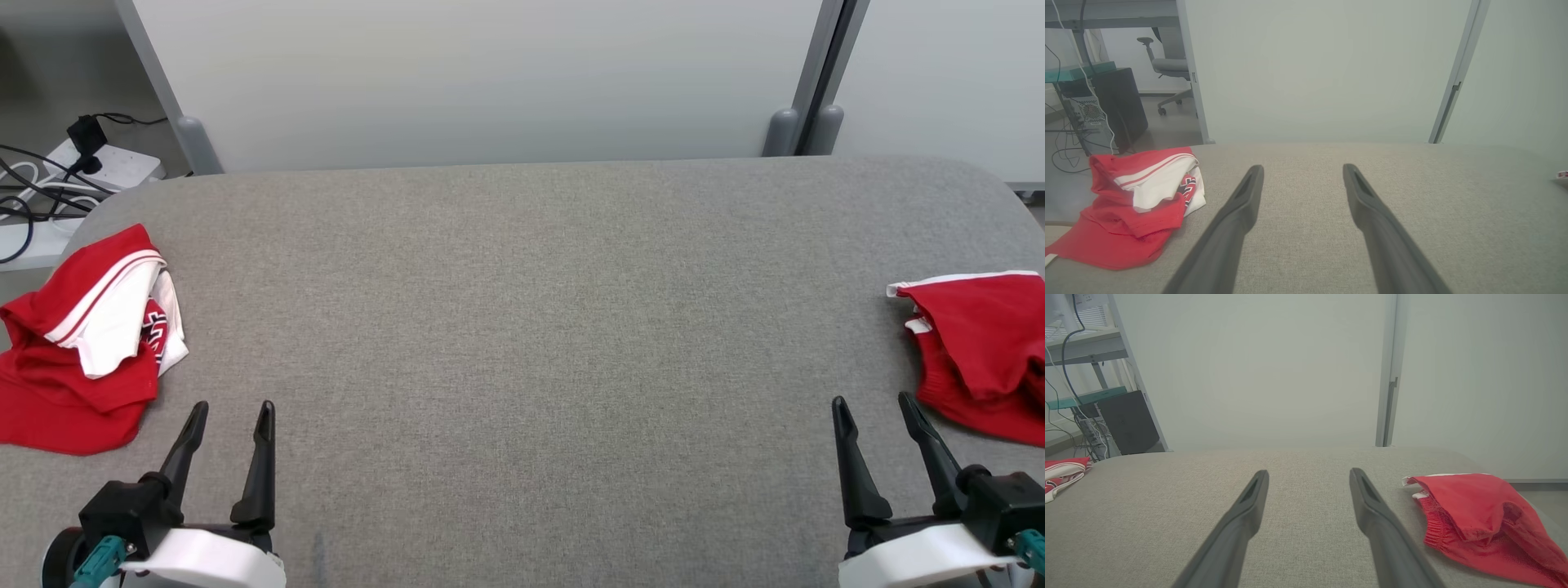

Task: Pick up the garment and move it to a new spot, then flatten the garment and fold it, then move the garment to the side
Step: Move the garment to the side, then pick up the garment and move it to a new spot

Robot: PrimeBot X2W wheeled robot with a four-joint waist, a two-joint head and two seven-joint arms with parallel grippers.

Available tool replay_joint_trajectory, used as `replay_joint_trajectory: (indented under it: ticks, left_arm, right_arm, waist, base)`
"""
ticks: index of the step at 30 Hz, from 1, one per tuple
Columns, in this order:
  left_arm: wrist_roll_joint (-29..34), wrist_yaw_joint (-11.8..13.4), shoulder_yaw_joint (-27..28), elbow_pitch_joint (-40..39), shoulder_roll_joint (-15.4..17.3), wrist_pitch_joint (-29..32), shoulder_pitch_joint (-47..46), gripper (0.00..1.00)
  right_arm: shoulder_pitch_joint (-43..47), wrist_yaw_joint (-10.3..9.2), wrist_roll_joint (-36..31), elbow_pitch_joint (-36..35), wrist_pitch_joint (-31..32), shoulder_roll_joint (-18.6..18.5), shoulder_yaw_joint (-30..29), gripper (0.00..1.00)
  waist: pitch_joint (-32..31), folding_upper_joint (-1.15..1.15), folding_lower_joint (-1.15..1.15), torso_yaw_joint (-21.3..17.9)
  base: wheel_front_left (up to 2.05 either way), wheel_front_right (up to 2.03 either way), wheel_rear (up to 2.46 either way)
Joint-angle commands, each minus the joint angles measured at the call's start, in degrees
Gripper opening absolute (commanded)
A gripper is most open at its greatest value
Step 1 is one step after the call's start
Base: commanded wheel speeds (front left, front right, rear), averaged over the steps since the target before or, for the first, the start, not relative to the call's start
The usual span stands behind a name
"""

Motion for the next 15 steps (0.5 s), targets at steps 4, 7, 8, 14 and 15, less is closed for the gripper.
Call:
replay_joint_trajectory:
  ticks: [4,7,8,14,15]
  left_arm:
    - [-0.4,0.7,1.7,-1.2,1.4,0.1,-0.7,1.0]
    - [-0.4,0.8,1.5,-1.2,1.5,0.1,-0.5,1.0]
    - [-0.4,0.9,1.4,-1.2,1.5,0.2,-0.5,1.0]
    - [-0.4,1.0,1.1,-1.0,1.6,0.4,-0.7,1.0]
    - [-0.4,1.0,1.0,-0.9,1.6,0.4,-0.8,1.0]
  right_arm:
    - [0.4,-0.17,-1.2,-2.4,0.1,0.1,0.4,1.0]
    - [0.9,-0.17,-1.3,-2.6,0.3,0.2,0.3,1.0]
    - [1.1,-0.17,-1.2,-2.8,0.3,0.2,0.2,1.0]
    - [1.4,-0.17,-1.4,-3.0,0.7,0.3,0.1,1.0]
    - [1.5,-0.17,-1.2,-3.1,0.7,0.3,0.1,1.0]
  waist:
    - [-0.8,0.0,0.0,0.1]
    - [-1.2,0.0,0.0,0.1]
    - [-1.3,0.0,0.0,0.1]
    - [-1.4,0.0,0.0,0.0]
    - [-1.4,0.0,0.0,0.0]
  base:
    - [0.0,0.0,0.0]
    - [0.0,0.0,0.0]
    - [0.0,0.0,0.0]
    - [0.0,0.0,0.0]
    - [0.0,0.0,0.0]
